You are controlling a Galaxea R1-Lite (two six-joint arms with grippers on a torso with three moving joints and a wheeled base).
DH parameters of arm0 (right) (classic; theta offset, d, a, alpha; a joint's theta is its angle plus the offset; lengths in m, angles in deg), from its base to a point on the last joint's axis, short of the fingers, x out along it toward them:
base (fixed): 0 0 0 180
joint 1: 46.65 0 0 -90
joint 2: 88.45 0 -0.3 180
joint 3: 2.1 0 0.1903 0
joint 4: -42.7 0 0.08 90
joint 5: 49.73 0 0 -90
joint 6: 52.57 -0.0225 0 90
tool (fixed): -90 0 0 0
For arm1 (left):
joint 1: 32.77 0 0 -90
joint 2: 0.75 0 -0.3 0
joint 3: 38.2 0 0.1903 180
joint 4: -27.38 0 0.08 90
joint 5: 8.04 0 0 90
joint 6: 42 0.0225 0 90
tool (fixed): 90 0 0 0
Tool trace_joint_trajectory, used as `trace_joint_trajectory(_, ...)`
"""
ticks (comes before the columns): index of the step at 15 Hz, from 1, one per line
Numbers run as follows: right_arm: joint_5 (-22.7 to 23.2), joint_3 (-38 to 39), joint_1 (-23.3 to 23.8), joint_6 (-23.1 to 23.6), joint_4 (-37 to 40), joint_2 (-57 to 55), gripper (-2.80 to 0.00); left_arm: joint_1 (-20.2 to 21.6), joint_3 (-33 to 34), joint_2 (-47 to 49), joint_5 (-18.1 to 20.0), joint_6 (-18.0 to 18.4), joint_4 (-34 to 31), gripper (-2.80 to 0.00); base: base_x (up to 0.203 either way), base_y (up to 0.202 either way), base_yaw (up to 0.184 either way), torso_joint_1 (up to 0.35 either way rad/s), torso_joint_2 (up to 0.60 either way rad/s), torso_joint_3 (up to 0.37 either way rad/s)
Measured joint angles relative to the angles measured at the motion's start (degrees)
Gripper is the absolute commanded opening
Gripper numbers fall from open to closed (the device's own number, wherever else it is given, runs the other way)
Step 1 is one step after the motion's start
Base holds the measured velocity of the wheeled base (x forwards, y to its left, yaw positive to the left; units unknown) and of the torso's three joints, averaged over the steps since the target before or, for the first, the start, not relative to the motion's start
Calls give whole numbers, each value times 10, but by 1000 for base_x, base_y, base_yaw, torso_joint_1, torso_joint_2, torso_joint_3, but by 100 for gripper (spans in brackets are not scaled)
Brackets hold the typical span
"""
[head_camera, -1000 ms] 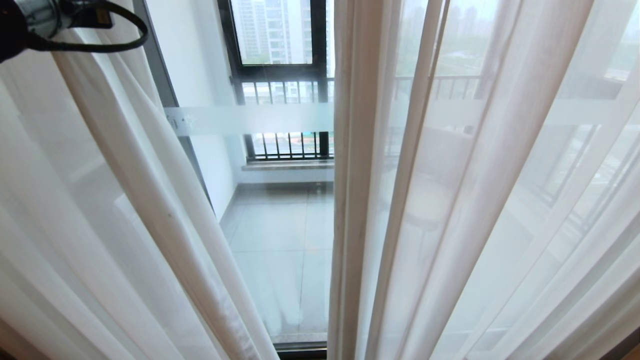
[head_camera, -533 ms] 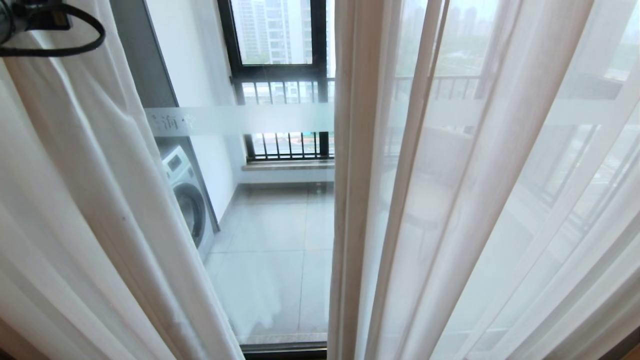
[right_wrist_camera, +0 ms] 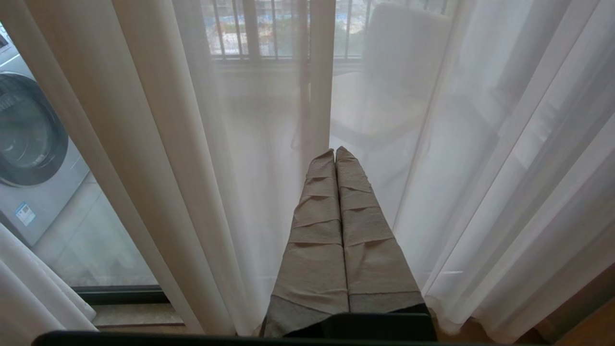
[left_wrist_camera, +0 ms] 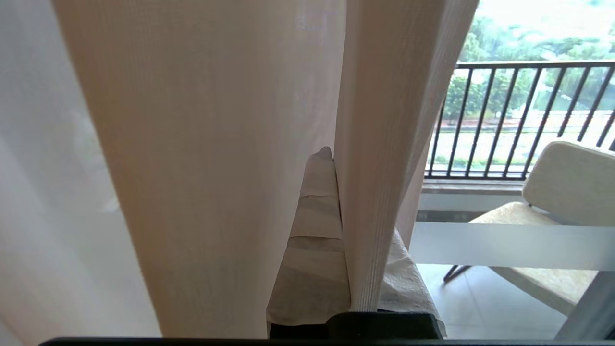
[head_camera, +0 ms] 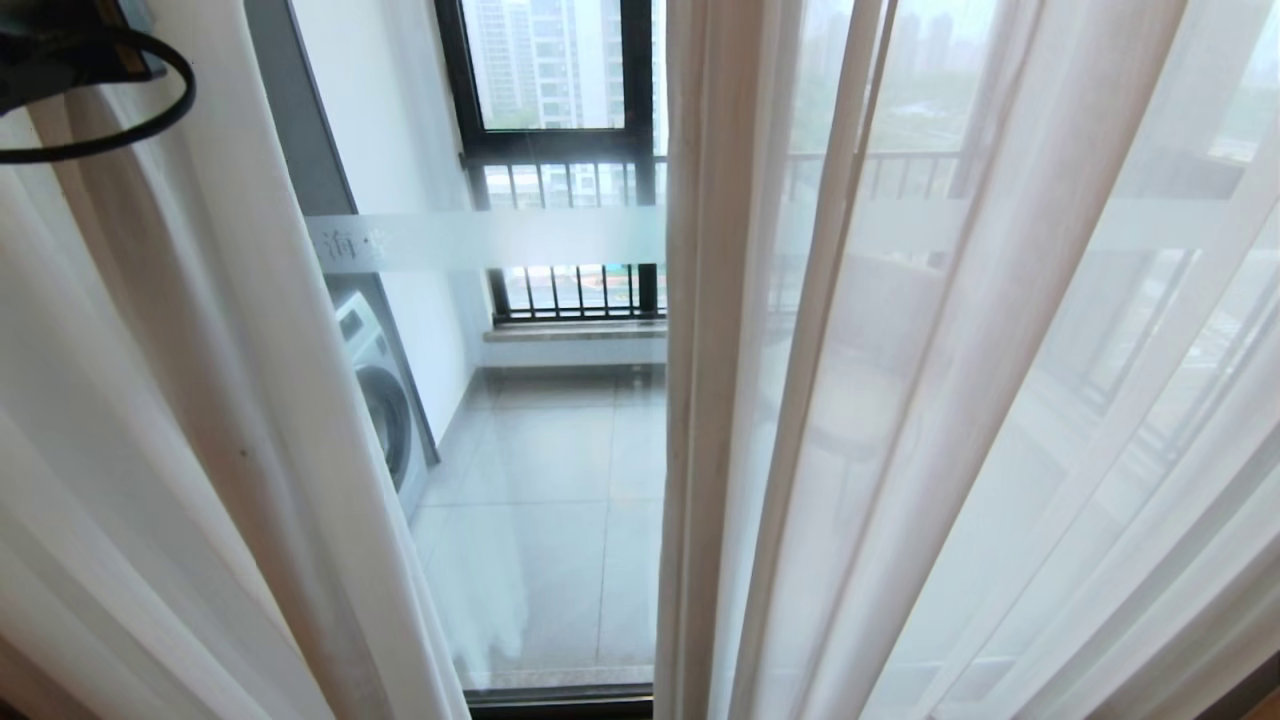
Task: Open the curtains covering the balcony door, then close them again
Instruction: Pull the inner curtains open on both sides
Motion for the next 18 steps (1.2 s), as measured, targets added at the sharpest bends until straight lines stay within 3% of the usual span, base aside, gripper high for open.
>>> trace_joint_trajectory(13,0,0,0,0,0,0,-280,9,12,0,-2,-10,1,-280,0,0,0,0,0,0)
trace_joint_trajectory(18,0,0,0,0,0,0,-280,10,13,0,-6,-10,2,-280,-1,145,-1,3,1,1)
